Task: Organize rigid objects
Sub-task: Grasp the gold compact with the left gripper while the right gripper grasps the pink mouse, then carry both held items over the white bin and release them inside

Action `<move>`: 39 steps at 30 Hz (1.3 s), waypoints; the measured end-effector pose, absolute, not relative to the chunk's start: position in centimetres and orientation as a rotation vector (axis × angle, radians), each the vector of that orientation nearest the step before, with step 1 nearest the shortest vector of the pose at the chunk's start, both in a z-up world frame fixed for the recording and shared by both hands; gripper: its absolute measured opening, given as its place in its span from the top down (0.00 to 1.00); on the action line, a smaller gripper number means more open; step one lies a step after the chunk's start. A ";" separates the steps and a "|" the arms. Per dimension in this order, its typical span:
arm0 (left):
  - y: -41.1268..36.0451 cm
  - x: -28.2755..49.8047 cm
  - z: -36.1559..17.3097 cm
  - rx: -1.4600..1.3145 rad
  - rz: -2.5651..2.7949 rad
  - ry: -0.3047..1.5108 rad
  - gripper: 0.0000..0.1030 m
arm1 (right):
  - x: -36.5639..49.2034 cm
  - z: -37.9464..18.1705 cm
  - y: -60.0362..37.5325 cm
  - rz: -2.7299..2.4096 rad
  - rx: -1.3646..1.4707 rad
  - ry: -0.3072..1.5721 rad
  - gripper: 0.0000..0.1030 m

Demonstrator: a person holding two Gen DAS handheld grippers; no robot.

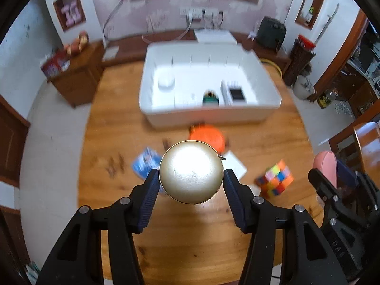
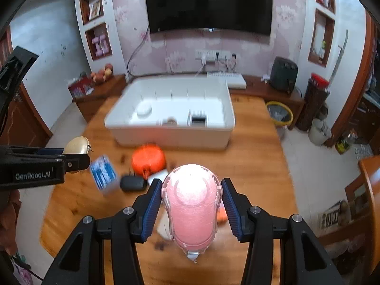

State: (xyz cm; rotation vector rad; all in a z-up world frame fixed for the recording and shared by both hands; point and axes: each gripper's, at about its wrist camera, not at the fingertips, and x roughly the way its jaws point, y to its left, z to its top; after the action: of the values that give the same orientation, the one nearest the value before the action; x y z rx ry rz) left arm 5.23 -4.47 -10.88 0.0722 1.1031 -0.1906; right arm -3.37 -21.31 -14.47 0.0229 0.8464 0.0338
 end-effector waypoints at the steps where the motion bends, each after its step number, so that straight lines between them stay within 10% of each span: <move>1: -4.3 5.5 -9.9 0.076 -0.194 1.089 0.43 | -2.7 -13.2 -21.3 0.036 0.019 0.834 0.51; 22: -3.4 18.3 -2.5 0.103 -0.177 0.871 0.43 | 12.4 -1.2 -20.8 0.086 0.029 0.771 0.50; 39: -6.8 28.0 -20.4 0.048 -0.223 1.129 0.43 | 34.4 -18.3 -16.9 0.066 -0.010 1.069 0.50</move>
State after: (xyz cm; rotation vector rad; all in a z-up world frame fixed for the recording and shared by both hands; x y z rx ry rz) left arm 27.95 -6.81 -20.44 0.0476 1.1294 -0.2234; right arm 34.38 -16.87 -18.25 -0.0100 1.0689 0.0663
